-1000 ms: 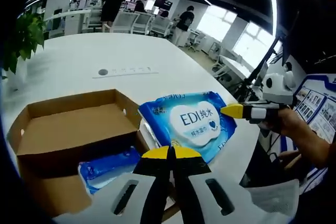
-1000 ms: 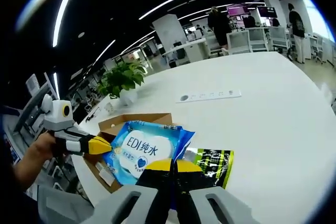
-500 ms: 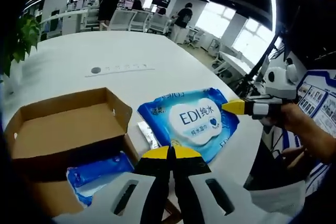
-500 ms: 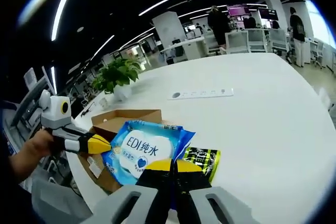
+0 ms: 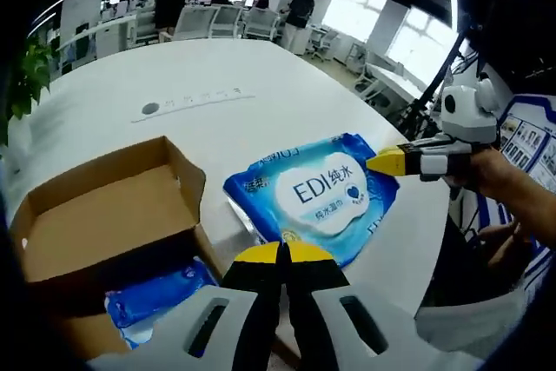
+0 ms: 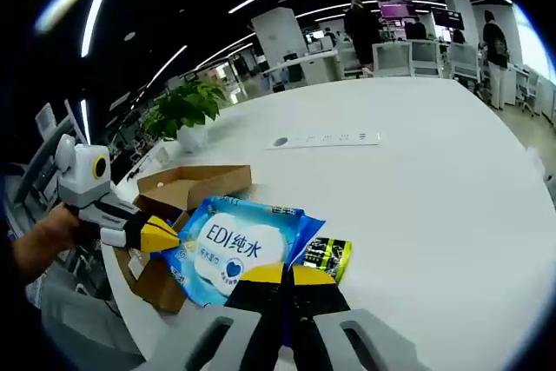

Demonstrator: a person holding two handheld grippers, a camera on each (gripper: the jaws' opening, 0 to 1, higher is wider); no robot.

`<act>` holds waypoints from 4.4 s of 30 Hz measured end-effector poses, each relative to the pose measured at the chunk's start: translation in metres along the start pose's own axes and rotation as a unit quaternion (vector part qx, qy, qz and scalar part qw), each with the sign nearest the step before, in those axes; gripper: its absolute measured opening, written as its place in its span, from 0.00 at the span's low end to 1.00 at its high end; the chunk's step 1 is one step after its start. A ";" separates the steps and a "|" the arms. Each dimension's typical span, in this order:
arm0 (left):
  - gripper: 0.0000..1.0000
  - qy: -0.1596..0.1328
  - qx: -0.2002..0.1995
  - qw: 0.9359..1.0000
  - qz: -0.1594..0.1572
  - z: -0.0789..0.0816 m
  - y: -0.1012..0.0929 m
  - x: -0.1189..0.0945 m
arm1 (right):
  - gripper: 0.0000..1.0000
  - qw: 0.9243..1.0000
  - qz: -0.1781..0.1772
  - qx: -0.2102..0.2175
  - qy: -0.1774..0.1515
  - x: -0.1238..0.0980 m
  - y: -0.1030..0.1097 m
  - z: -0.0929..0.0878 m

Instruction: Operate the shoe box by opening the lid, removing the specified soft item, and placing it in the target area until the item is outside and the box remains undamaged.

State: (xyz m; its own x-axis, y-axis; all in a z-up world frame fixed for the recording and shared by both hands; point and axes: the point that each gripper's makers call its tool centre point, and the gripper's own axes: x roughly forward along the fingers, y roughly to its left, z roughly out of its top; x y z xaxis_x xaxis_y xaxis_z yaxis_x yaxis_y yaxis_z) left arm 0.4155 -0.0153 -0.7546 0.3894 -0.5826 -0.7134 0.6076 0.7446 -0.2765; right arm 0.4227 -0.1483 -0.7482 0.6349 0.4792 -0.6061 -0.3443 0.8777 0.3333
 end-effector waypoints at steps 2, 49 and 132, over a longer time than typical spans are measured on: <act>0.00 0.008 0.009 1.000 0.003 -0.001 0.000 0.004 | 0.00 1.000 0.000 -0.003 0.006 0.003 -0.002 -0.002; 0.00 0.108 0.148 0.982 0.044 -0.023 0.008 0.053 | 0.00 0.999 -0.042 0.005 0.019 0.043 -0.050 -0.026; 0.25 0.081 0.204 0.975 -0.043 -0.062 0.065 -0.065 | 0.26 0.941 0.167 -0.293 0.027 0.066 0.176 0.021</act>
State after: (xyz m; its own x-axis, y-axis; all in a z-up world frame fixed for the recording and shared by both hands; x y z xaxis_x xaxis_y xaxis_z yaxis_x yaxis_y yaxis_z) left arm 0.3864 0.0912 -0.7657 0.2315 -0.5534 -0.8001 0.8703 0.4854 -0.0839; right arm 0.4188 0.0379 -0.7142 0.3921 0.7144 -0.5796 -0.8513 0.5205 0.0657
